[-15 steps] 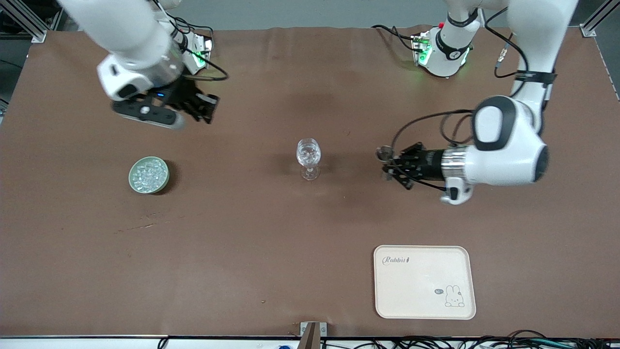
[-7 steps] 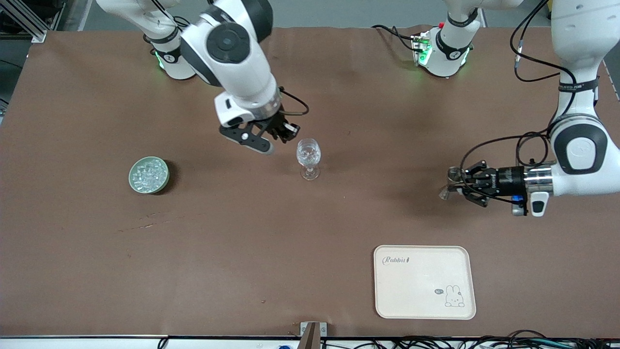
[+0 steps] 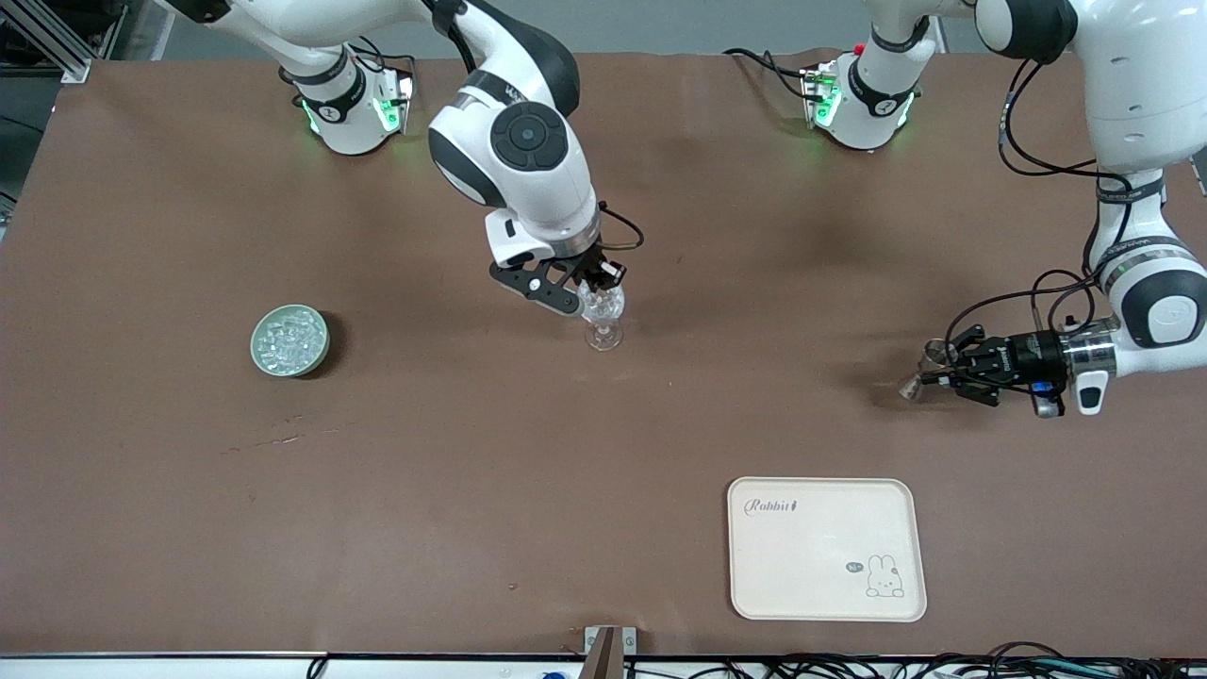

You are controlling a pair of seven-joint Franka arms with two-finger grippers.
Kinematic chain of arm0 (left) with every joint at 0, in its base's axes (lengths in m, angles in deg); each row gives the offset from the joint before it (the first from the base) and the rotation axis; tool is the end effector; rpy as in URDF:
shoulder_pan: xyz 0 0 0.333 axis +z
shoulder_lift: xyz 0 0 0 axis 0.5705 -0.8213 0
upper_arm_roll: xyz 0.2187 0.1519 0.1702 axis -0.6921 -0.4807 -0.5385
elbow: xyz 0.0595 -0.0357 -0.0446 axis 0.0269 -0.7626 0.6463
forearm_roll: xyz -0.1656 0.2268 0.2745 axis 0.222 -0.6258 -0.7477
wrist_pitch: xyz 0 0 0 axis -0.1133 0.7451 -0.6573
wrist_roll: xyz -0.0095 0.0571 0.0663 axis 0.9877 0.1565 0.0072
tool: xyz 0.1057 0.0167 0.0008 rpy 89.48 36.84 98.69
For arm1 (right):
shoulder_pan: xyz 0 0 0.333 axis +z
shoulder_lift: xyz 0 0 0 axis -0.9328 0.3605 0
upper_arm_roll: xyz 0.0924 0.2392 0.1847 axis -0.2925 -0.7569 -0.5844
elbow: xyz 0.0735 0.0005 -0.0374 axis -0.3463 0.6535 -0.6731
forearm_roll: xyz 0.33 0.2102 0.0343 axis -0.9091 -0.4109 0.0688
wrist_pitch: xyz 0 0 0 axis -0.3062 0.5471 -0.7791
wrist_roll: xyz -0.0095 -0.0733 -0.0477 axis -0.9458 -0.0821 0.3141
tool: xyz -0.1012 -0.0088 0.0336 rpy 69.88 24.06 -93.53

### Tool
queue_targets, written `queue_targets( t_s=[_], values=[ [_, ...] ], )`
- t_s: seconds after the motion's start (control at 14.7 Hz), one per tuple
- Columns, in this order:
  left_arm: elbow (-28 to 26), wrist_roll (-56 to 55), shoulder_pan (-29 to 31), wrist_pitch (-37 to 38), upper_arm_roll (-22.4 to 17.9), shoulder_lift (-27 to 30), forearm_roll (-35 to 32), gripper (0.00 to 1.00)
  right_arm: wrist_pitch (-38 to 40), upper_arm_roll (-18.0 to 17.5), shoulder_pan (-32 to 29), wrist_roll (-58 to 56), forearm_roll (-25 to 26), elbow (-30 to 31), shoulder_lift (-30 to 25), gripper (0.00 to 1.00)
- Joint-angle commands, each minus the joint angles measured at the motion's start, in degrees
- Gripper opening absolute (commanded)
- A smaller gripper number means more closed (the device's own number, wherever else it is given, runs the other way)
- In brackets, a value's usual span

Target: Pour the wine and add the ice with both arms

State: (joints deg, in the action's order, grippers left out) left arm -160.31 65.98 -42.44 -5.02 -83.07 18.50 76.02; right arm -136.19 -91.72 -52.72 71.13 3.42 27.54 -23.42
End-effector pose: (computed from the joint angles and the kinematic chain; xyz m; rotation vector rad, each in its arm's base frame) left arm 0.5828 0.1357 0.2033 1.7243 1.3698 -0.7553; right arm 0.4930 0.4863 0.4099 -2.9668 0.7526 0.1171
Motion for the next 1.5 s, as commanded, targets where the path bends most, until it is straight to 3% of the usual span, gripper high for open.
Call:
queue_targets(
  t_s=[0.0,0.41,0.55,0.61,0.68,0.82,0.89,0.96,1.09,1.16,1.43],
  values=[
    [0.49,2.18,0.27,1.88,-1.99,-2.12,1.67,0.02,-0.16,-0.88,0.55,2.32,2.52,-0.78,1.61,0.03],
    [1.01,4.91,6.85,3.55,-2.08,-7.92,6.32,0.04,-0.17,-0.88,1.08,2.32,2.96,-0.17,2.49,0.1],
    [1.1,4.82,9.23,3.72,-2.08,-8.97,7.03,0.04,-0.16,-0.88,0.99,2.32,2.87,-0.17,2.49,0.18],
    [1.01,4.82,9.24,3.98,-2.08,-8.98,7.03,0.05,-0.16,-0.88,0.99,2.32,2.87,-0.17,2.49,0.27],
    [0.93,4.82,9.5,4.33,-2.08,-9.07,7.12,0.07,-0.16,-0.88,0.91,2.32,2.78,-0.17,2.58,0.44],
    [0.93,4.82,10.72,4.69,-1.99,-9.77,7.47,0.09,-0.16,-0.88,0.91,2.32,2.78,-0.52,2.58,0.68],
    [0.93,4.91,10.9,5.47,-1.99,-10.21,7.91,0.11,-0.16,-0.88,0.82,2.32,2.69,-0.69,2.58,0.76],
    [1.1,4.91,10.99,6.18,-1.99,-10.99,8.69,0.2,-0.16,-0.88,0.64,2.32,2.69,-0.78,2.58,0.78],
    [1.1,4.21,10.99,6.18,-2.08,-11.09,9.05,0.66,0.62,-1.84,-0.32,1.88,2.6,-1.74,1.97,0.9],
    [1.19,3.43,10.99,6.18,-2.08,-11.09,9.05,1.0,1.84,-2.72,-1.54,1.88,2.52,-2.71,1.35,1.0],
    [2.86,-1.16,11.08,6.1,-2.51,-11.0,9.93,1.0,7.56,-4.13,-6.81,-1.78,5.24,-3.69,-6.89,1.0]
  ],
)
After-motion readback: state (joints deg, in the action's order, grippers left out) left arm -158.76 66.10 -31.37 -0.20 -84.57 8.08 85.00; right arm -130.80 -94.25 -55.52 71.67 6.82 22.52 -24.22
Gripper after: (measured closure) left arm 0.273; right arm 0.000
